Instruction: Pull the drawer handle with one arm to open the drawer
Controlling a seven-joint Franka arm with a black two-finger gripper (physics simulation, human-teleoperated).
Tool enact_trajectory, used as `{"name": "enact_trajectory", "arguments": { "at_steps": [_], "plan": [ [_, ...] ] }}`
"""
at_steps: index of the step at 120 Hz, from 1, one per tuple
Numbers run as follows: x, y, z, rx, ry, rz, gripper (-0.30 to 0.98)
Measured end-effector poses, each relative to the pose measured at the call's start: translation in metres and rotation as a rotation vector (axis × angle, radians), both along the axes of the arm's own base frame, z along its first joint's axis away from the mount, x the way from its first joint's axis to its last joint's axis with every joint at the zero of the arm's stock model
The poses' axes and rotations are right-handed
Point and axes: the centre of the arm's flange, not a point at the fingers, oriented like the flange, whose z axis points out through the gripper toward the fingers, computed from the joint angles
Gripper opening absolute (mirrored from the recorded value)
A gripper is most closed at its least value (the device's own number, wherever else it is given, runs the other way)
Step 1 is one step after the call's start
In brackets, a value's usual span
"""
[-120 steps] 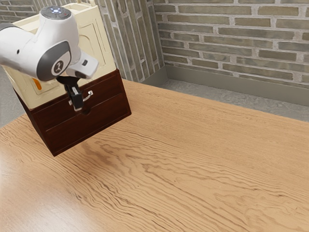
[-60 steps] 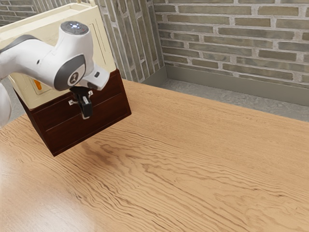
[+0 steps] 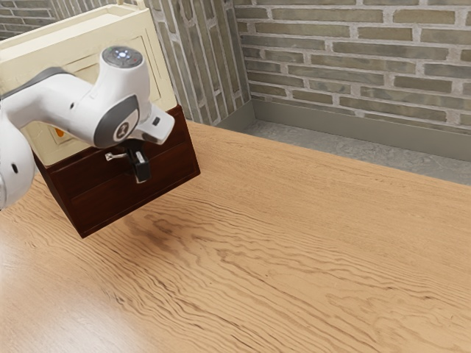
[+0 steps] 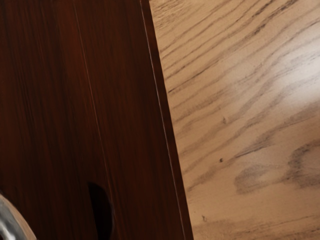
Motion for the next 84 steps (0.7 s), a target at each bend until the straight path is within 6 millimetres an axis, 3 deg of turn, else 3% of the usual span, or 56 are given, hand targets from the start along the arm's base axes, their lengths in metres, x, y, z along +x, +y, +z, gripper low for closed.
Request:
{"name": "enact_trajectory", "arguments": {
  "at_steps": [50, 84],
  "plan": [
    [-0.019, -0.022, 0.001, -0.049, -0.012, -0.023, 0.67],
    [-0.03, -0.062, 0.004, -0.064, -0.003, -0.082, 0.68]
  ]
}}
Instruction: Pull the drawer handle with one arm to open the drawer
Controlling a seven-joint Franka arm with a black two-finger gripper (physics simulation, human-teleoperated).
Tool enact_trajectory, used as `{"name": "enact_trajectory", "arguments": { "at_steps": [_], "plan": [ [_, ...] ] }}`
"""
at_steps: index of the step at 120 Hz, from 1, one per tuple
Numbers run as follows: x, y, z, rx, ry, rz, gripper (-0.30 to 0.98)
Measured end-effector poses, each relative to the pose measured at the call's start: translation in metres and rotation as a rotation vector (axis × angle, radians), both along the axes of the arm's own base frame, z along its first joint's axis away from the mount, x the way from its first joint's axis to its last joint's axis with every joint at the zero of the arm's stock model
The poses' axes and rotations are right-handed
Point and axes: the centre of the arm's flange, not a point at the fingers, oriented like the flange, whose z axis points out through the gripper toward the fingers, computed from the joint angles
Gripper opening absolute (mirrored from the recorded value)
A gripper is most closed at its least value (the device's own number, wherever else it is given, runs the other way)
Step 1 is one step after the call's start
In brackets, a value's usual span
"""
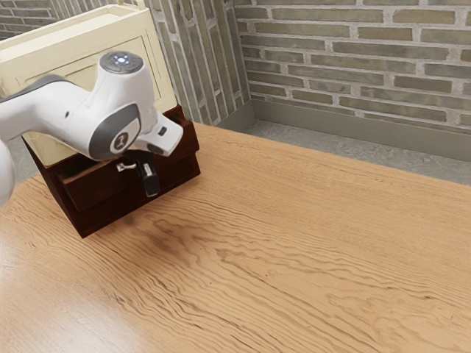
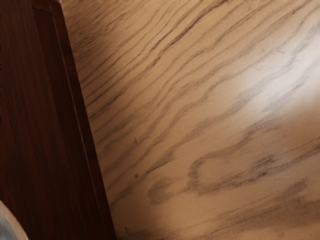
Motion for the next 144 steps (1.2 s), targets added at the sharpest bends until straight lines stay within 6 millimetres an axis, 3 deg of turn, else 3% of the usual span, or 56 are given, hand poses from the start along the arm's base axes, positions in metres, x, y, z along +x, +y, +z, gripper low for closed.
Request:
{"name": "enact_trajectory", "arguments": {
  "at_steps": [94, 114, 144],
  "plan": [
    [-0.04, -0.088, -0.001, -0.037, 0.03, -0.142, 0.67],
    [-0.044, -0.1, -0.001, -0.041, 0.03, -0.161, 0.68],
    [-0.052, -0.102, 0.011, -0.045, 0.01, -0.16, 0.61]
  ]
}}
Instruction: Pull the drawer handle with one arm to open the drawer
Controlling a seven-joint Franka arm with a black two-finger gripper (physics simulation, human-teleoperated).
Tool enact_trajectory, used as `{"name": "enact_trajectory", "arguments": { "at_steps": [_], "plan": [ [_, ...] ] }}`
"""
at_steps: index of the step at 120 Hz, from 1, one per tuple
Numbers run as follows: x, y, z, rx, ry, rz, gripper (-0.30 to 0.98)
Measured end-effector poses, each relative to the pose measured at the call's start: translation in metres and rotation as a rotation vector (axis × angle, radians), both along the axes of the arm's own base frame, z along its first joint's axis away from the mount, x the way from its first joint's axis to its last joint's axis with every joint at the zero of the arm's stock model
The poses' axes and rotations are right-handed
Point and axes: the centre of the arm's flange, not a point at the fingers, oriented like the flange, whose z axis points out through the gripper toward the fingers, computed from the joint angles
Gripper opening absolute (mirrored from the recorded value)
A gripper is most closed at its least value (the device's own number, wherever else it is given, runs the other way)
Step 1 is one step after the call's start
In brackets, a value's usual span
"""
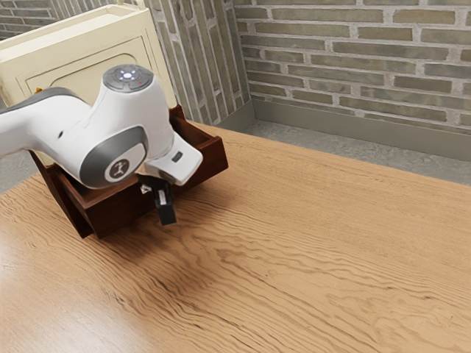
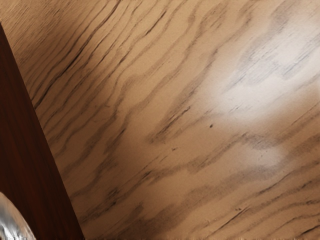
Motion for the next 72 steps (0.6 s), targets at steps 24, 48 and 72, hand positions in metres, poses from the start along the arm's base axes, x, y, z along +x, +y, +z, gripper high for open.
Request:
{"name": "enact_trajectory", "arguments": {
  "at_steps": [24, 48, 72],
  "plan": [
    [-0.014, -0.001, 0.034, -0.006, -0.046, 0.004, 0.65],
    [-0.02, -0.009, 0.1, -0.068, -0.093, 0.036, 0.67],
    [-0.032, -0.02, 0.12, -0.165, -0.006, 0.074, 0.68]
  ]
}}
